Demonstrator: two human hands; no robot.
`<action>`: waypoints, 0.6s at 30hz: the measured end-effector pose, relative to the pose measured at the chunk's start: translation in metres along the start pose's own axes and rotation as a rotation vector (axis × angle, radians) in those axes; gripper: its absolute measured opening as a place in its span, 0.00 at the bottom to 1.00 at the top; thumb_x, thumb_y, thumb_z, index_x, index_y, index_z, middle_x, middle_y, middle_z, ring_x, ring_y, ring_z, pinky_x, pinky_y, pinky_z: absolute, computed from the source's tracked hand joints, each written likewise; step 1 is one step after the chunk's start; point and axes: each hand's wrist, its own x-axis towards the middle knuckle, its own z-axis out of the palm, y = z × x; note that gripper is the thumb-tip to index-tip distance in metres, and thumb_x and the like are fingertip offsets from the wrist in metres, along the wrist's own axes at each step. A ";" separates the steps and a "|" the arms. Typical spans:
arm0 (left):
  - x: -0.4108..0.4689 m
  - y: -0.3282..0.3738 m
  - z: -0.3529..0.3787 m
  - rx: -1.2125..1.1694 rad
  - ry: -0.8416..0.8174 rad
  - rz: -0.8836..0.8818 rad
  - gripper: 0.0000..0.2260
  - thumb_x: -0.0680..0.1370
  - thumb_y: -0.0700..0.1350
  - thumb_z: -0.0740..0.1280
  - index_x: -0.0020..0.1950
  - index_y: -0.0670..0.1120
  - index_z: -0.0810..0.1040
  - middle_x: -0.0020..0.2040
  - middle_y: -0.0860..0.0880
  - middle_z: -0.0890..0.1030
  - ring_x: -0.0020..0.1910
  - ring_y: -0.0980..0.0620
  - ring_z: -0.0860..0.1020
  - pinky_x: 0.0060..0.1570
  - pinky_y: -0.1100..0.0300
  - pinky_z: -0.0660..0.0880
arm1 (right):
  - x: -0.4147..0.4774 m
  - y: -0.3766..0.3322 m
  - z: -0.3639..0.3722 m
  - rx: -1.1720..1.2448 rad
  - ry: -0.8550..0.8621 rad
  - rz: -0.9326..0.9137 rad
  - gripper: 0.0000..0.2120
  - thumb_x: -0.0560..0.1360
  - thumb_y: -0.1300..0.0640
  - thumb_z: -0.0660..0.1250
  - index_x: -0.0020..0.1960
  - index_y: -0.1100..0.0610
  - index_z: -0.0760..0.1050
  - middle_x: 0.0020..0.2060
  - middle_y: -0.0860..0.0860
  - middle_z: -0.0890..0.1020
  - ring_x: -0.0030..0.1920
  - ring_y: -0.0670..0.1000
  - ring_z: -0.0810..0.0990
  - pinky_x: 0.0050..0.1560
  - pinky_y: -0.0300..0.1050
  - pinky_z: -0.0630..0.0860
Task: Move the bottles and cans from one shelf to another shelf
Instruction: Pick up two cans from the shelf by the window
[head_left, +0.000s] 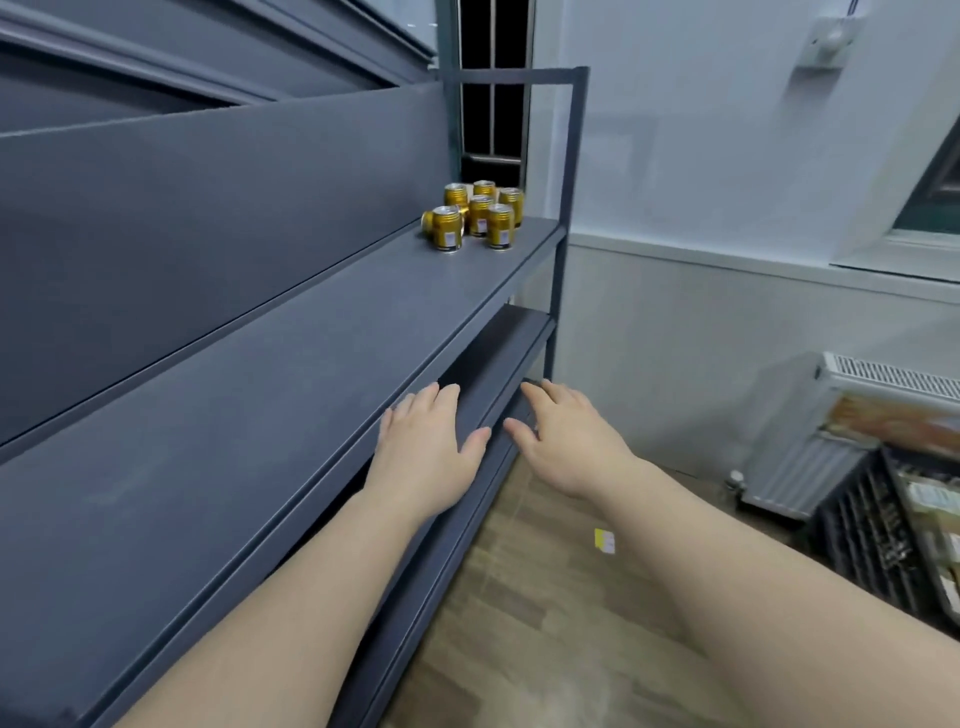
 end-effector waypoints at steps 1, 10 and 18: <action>0.011 0.002 0.004 -0.008 -0.014 0.000 0.29 0.82 0.58 0.58 0.79 0.45 0.59 0.79 0.47 0.62 0.78 0.47 0.58 0.77 0.46 0.55 | 0.009 0.008 -0.001 0.006 0.001 0.011 0.30 0.84 0.42 0.53 0.81 0.55 0.54 0.79 0.57 0.59 0.79 0.58 0.55 0.78 0.52 0.54; 0.126 0.041 0.038 -0.010 -0.017 -0.045 0.28 0.82 0.57 0.59 0.78 0.45 0.61 0.77 0.47 0.65 0.77 0.47 0.60 0.76 0.46 0.56 | 0.111 0.086 -0.027 0.015 0.010 -0.002 0.29 0.84 0.43 0.52 0.80 0.56 0.55 0.77 0.57 0.62 0.77 0.58 0.58 0.76 0.52 0.56; 0.224 0.080 0.052 -0.003 0.021 -0.099 0.27 0.82 0.57 0.60 0.77 0.45 0.63 0.76 0.47 0.66 0.75 0.44 0.63 0.74 0.45 0.60 | 0.206 0.152 -0.056 0.098 0.006 -0.023 0.30 0.84 0.42 0.53 0.81 0.55 0.53 0.79 0.57 0.59 0.78 0.58 0.56 0.77 0.52 0.55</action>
